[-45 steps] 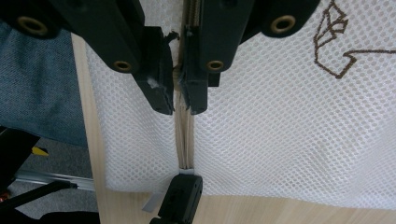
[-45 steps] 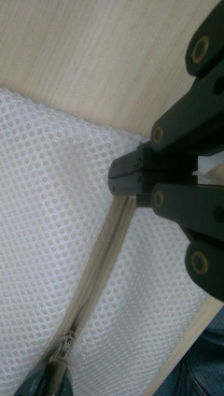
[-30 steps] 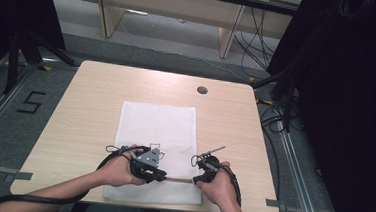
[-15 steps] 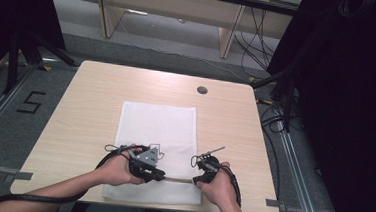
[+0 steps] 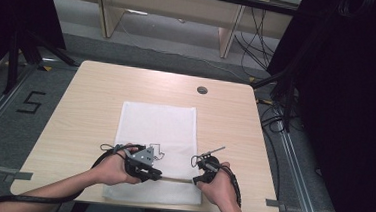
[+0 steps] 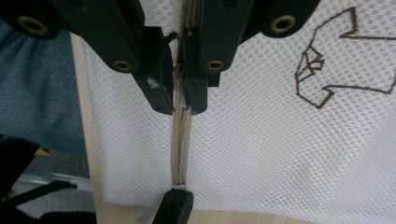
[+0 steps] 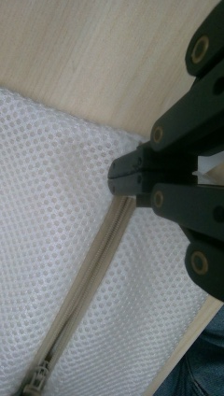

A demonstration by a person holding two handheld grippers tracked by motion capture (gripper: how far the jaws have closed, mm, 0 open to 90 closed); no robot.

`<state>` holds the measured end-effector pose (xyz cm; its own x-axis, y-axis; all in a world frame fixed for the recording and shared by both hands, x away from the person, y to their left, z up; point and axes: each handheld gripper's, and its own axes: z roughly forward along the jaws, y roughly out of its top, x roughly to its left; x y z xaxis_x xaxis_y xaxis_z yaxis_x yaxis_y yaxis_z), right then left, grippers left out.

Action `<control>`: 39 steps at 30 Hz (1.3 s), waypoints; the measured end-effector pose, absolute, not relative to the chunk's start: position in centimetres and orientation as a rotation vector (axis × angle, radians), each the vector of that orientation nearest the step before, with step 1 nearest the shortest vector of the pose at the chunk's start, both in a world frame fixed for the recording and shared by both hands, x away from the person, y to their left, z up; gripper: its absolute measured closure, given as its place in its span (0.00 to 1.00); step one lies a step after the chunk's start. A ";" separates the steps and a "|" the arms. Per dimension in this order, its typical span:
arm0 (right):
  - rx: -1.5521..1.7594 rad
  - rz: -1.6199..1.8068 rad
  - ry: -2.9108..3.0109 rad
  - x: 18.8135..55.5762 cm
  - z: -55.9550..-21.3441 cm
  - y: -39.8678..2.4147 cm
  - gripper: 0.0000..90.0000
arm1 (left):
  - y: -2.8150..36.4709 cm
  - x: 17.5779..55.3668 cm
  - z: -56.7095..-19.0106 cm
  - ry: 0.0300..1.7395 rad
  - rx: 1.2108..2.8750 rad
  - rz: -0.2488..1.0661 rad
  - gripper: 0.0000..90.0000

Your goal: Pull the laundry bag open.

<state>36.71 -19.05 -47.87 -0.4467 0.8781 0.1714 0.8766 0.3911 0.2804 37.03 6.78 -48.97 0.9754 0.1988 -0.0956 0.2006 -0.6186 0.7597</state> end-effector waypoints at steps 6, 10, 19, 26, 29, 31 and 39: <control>1.631 0.535 2.625 36.7 -47.8 -19.1 1.00 | 6.8 36.9 -48.9 0.258 2.261 0.013 0.91; 1.631 0.536 2.628 36.7 -47.8 -19.2 1.00 | 7.0 36.8 -48.9 0.259 2.263 0.017 0.91; 1.601 0.551 2.644 36.8 -47.9 -19.3 1.00 | 7.6 36.7 -48.9 0.258 2.264 0.019 0.91; 1.615 0.533 2.635 36.8 -48.0 -19.2 1.00 | 7.8 36.6 -48.9 0.252 2.257 0.026 0.91; 1.640 0.539 2.623 36.7 -47.9 -19.2 1.00 | 7.9 36.6 -48.9 0.261 2.252 0.017 0.91; 1.634 0.548 2.634 36.7 -47.9 -19.3 1.00 | 8.1 36.6 -48.8 0.250 2.260 0.026 0.91; 1.635 0.551 2.631 36.8 -47.9 -19.3 1.00 | 8.8 36.6 -48.8 0.268 2.260 0.024 0.91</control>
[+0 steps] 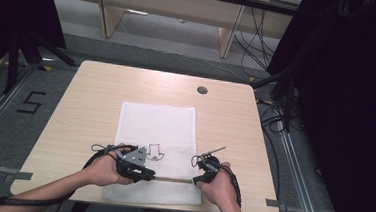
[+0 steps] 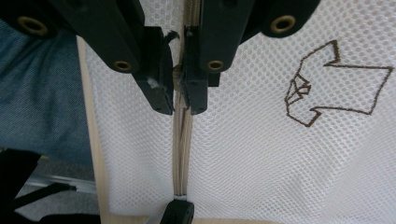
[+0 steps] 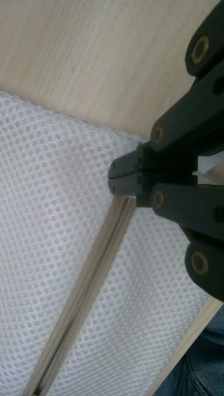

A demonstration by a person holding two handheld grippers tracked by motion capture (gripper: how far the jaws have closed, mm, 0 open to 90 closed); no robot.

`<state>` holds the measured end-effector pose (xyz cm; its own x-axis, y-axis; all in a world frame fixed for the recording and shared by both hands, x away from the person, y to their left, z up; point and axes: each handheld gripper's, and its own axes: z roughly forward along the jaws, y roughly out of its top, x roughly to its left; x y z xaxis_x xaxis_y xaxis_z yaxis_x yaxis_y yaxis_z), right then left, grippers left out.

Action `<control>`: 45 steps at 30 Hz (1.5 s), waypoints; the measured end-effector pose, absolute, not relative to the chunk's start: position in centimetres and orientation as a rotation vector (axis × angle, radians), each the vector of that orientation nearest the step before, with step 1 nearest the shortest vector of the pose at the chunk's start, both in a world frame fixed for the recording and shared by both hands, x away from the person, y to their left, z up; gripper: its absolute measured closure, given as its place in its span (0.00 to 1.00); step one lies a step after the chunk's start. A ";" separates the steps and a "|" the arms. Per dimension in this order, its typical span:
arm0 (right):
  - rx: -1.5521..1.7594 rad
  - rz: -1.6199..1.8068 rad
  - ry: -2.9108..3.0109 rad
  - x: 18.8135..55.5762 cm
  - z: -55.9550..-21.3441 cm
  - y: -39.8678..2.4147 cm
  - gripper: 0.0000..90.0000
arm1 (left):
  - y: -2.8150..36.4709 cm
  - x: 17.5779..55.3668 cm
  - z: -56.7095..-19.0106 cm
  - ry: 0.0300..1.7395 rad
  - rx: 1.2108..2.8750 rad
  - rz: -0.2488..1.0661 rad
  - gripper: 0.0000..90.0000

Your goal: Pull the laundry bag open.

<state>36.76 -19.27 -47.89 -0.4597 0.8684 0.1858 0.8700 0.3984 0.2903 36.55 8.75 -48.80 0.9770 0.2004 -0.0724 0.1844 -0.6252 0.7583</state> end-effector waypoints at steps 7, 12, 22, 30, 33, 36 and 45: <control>-1.639 -0.545 -2.618 36.7 -47.9 -19.2 1.00 | 8.8 36.5 -48.7 0.258 2.263 0.028 0.91; -1.651 -0.531 -2.620 36.8 -47.9 -19.2 1.00 | 9.2 36.5 -48.8 0.264 2.262 0.029 0.91; -1.645 -0.543 -2.611 36.7 -47.9 -19.2 1.00 | 9.7 36.5 -48.8 0.273 2.261 0.027 0.91; -1.642 -0.544 -2.612 36.7 -47.9 -19.2 1.00 | 9.9 36.5 -48.7 0.269 2.268 0.033 0.91; -1.642 -0.543 -2.613 36.7 -47.9 -19.3 1.00 | 10.2 36.5 -48.8 0.279 2.272 0.031 0.91; -1.645 -0.542 -2.611 36.7 -47.9 -19.2 1.00 | 10.6 36.5 -48.9 0.289 2.271 0.034 0.91; -1.649 -0.536 -2.617 36.7 -47.9 -19.2 1.00 | 10.9 36.5 -48.8 0.293 2.265 0.030 0.91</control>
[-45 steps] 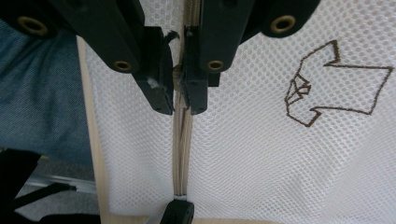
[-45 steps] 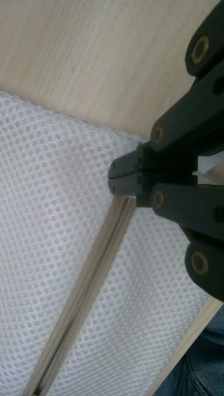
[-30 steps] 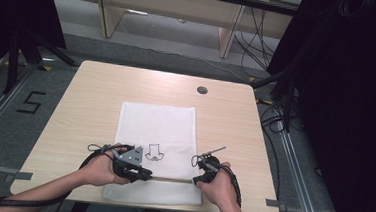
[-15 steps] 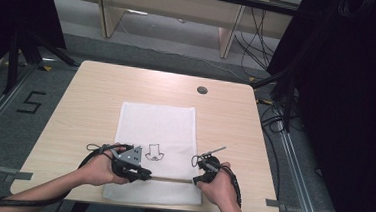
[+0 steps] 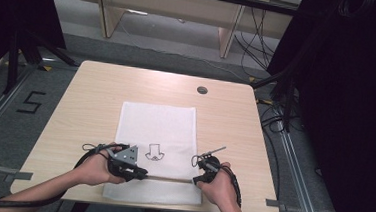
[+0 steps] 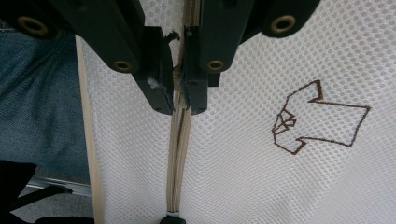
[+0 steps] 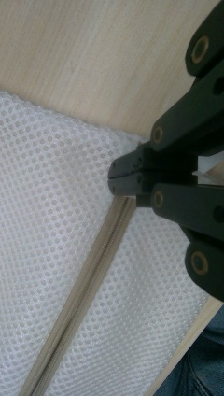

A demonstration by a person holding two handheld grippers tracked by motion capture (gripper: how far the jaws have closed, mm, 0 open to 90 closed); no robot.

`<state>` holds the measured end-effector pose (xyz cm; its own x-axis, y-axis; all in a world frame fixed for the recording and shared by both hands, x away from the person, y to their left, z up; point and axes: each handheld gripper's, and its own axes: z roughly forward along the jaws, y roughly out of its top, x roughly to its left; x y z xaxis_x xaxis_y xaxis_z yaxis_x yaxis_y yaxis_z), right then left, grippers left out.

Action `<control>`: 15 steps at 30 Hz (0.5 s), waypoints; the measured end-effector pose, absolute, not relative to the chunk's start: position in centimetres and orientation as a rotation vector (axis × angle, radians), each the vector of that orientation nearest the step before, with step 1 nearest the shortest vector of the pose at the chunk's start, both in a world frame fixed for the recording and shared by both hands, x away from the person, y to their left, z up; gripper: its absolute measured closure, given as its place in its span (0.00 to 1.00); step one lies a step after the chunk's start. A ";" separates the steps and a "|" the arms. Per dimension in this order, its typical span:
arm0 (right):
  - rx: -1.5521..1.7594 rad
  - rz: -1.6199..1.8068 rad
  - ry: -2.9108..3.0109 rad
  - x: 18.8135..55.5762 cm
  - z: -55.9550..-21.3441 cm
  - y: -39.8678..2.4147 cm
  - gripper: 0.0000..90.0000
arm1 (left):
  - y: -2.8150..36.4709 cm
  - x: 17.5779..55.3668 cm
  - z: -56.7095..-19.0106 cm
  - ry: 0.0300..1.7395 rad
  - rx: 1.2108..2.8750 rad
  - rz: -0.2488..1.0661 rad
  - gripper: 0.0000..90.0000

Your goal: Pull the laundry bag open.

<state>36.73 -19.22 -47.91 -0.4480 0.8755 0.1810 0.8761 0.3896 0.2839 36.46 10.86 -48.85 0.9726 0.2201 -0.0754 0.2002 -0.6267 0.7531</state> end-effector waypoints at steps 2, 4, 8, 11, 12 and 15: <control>-1.644 -0.539 -2.622 36.7 -47.9 -19.3 1.00 | 10.9 36.5 -48.8 0.291 2.265 0.029 0.91; -1.657 -0.530 -2.617 36.8 -47.9 -19.2 1.00 | 11.0 36.5 -48.8 0.294 2.269 0.025 0.91; -1.660 -0.529 -2.616 36.8 -47.9 -19.2 1.00 | 11.4 36.4 -48.8 0.301 2.265 0.025 0.91; -1.649 -0.536 -2.621 36.8 -48.0 -19.2 1.00 | 11.6 36.4 -48.9 0.311 2.257 0.022 0.91; -1.659 -0.528 -2.615 36.8 -47.9 -19.2 1.00 | 11.6 36.4 -48.9 0.309 2.258 0.022 0.91; -1.658 -0.531 -2.617 36.7 -47.9 -19.2 1.00 | 11.6 36.4 -48.8 0.309 2.256 0.017 0.91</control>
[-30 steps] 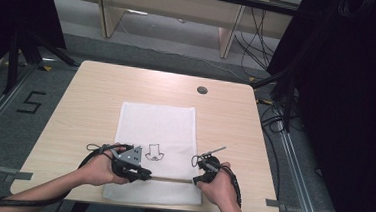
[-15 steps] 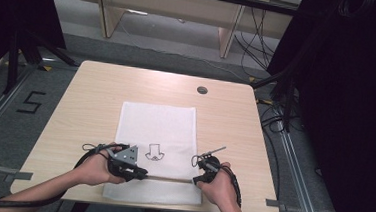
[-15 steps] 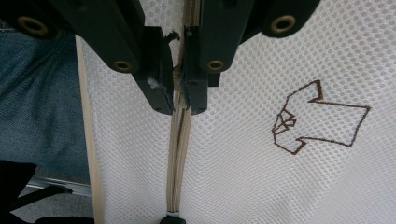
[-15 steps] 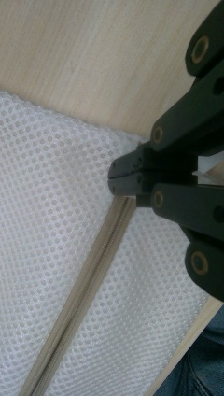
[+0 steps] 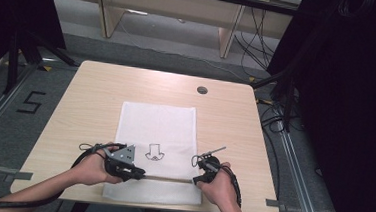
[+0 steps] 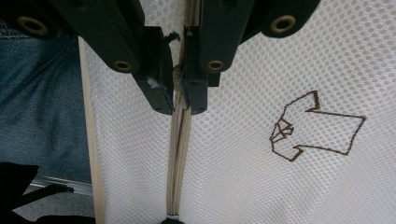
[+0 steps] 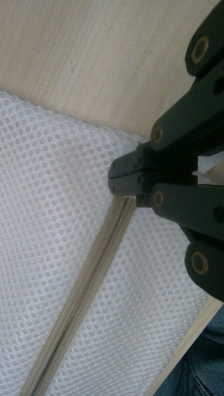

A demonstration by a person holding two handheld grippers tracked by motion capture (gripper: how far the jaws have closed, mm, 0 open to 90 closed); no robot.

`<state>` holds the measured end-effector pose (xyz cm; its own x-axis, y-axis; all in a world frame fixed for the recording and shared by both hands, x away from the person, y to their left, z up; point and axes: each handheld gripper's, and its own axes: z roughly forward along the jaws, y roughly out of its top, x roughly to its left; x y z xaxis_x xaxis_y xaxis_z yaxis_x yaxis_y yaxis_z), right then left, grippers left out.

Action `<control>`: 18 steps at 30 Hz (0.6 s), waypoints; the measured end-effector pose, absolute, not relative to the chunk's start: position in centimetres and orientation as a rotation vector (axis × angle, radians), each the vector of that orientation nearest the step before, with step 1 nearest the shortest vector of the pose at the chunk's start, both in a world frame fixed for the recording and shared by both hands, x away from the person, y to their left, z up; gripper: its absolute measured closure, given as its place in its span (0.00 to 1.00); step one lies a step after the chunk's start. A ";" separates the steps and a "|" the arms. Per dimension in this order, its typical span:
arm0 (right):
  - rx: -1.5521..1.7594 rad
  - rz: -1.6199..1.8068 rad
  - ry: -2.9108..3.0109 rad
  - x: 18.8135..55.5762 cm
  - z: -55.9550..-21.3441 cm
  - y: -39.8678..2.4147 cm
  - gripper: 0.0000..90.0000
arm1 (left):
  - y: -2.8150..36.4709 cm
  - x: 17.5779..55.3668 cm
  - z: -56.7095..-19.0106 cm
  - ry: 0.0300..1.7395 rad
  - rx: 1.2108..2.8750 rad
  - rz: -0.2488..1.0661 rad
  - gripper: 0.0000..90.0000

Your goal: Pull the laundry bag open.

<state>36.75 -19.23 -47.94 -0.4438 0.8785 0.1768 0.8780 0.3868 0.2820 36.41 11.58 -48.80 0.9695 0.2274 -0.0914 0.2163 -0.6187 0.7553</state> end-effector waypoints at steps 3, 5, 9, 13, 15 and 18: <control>1.666 0.531 2.613 36.7 -47.9 -19.2 1.00 | 11.7 36.5 -48.8 0.313 2.251 0.012 0.91; 1.664 0.531 2.613 36.7 -47.9 -19.2 1.00 | 11.8 36.4 -48.8 0.314 2.256 0.013 0.91; 1.657 0.531 2.615 36.8 -47.9 -19.2 1.00 | 12.0 36.4 -48.9 0.310 2.255 0.011 0.91; 1.668 0.532 2.612 36.7 -47.9 -19.2 1.00 | 12.3 36.4 -48.9 0.316 2.255 0.014 0.91; 1.661 0.532 2.614 36.7 -47.9 -19.2 1.00 | 12.5 36.3 -48.9 0.329 2.247 0.011 0.91; 1.661 0.532 2.614 36.7 -47.9 -19.2 1.00 | 12.6 36.4 -48.9 0.315 2.264 0.022 0.91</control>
